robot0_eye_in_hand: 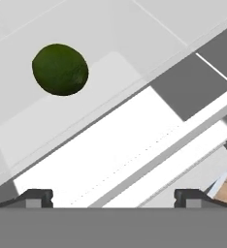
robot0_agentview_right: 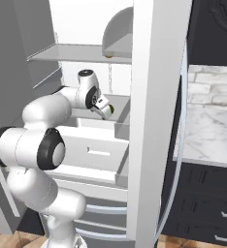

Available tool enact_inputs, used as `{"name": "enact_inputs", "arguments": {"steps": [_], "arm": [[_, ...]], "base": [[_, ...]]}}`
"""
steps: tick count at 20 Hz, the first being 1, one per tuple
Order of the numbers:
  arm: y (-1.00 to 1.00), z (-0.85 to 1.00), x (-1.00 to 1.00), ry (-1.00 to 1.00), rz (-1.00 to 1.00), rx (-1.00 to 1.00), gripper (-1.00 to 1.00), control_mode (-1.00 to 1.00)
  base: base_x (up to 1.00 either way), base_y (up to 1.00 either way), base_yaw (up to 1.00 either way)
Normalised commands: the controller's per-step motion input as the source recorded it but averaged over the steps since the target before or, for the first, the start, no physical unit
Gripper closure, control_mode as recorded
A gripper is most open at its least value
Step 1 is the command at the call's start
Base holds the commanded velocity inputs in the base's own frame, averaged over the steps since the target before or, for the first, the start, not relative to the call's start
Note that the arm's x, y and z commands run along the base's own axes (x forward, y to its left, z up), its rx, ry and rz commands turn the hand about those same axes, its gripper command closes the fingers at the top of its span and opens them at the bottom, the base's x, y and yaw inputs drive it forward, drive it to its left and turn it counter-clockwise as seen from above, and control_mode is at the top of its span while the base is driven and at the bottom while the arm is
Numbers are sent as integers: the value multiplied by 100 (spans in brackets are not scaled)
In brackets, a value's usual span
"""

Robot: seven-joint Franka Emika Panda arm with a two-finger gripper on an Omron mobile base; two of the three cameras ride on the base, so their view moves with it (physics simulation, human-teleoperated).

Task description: Place the cold items (mango and lime) from the fridge in one tupperware on the dining counter. Place the warm items (hot dog and kebab skewer) in the stove area in another tupperware.

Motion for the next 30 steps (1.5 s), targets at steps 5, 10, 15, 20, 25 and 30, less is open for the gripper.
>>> {"name": "enact_inputs", "arguments": {"steps": [5,10,15,20,25,30], "arm": [[-18,-6,29,0,0,0,-100,-100],[-10,-8,28,0,0,0,-100,-100],[0,-4,28,0,0,0,-100,-100],[0,-11,16,-1,0,0,-100,-100],[0,-12,13,-1,0,3,-100,-100],[0,-10,9,-15,4,6,-100,-100]], "base": [[0,0,0],[0,0,0],[0,0,0],[0,0,0],[0,0,0],[0,0,0]]}}
